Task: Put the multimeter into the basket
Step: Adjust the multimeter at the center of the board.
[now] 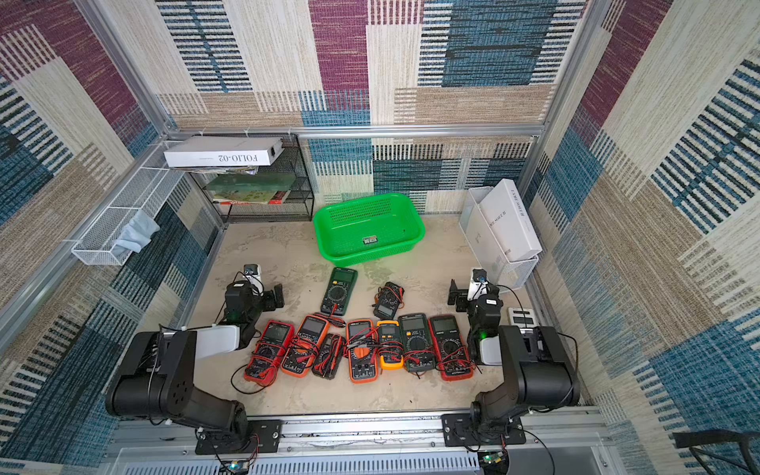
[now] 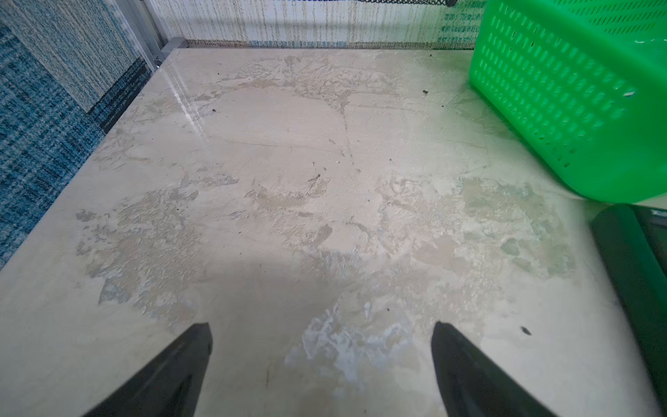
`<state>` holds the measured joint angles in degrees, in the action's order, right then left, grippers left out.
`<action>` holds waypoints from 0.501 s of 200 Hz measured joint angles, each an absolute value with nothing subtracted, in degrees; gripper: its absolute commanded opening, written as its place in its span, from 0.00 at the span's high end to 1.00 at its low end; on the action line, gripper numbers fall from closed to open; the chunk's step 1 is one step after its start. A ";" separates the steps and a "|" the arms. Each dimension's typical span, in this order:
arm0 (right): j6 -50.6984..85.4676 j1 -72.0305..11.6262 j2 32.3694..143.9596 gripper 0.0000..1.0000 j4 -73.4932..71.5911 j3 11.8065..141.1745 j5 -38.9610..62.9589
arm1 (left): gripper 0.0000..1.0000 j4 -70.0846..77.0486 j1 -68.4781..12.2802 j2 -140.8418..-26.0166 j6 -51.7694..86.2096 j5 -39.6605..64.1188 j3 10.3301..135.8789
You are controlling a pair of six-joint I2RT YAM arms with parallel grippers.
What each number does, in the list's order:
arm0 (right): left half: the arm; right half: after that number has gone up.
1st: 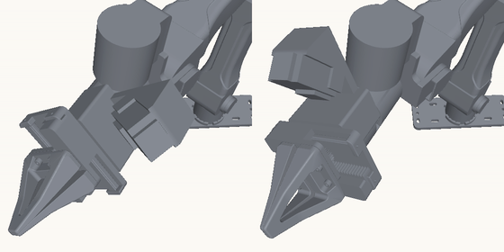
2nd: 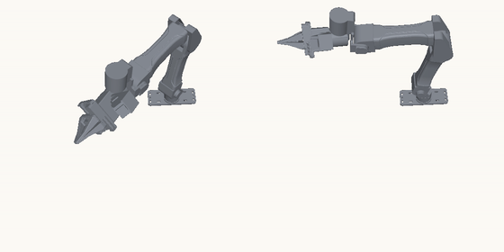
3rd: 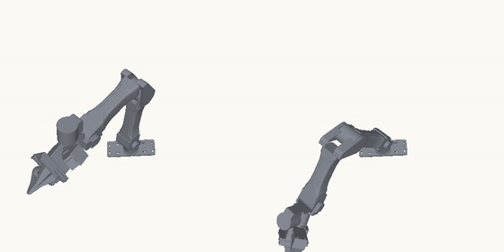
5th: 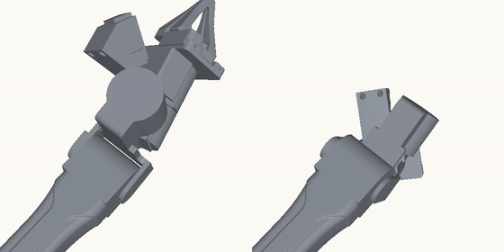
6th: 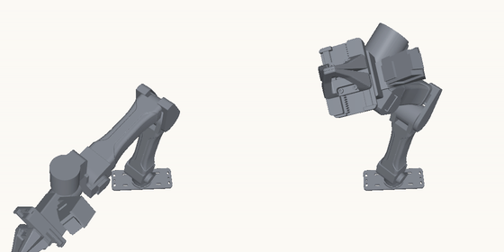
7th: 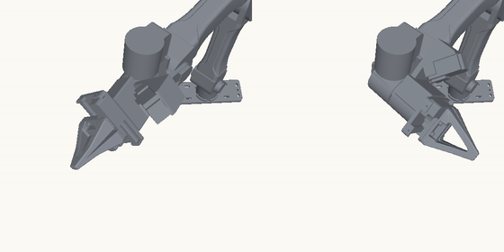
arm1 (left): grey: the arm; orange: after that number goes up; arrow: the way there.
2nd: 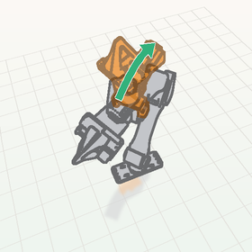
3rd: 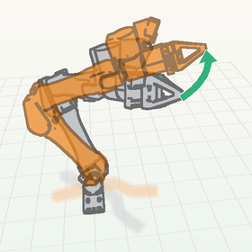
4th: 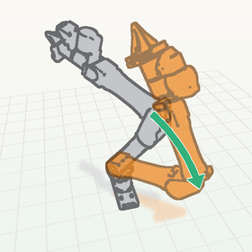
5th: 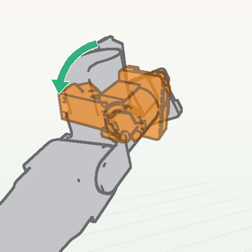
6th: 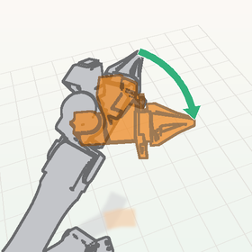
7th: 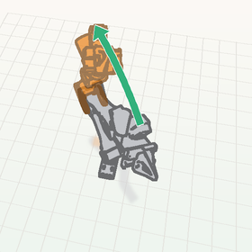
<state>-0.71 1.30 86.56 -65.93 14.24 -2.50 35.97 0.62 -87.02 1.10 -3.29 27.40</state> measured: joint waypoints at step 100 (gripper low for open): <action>-0.80 1.85 86.56 0.00 -65.93 14.26 -1.41 | 0.01 35.94 0.62 -87.22 1.08 -3.29 27.75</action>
<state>-0.80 1.85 86.56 -65.93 14.26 -1.41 35.94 0.62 -87.22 1.08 -3.29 27.75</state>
